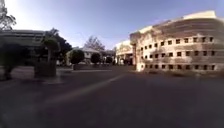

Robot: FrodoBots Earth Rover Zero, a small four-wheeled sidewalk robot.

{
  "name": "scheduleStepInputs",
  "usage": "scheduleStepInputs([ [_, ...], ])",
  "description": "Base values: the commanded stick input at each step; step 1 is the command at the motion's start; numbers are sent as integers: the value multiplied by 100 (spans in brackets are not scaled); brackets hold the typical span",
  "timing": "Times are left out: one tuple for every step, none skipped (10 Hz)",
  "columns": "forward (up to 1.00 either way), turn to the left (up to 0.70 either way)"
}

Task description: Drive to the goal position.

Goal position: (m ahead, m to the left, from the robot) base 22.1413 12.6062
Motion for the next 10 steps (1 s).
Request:
scheduleStepInputs([
  [85,0],
  [85,0],
  [85,0],
  [85,0],
  [85,0],
  [85,0],
  [85,0],
  [85,0],
  [85,16],
  [85,34],
])
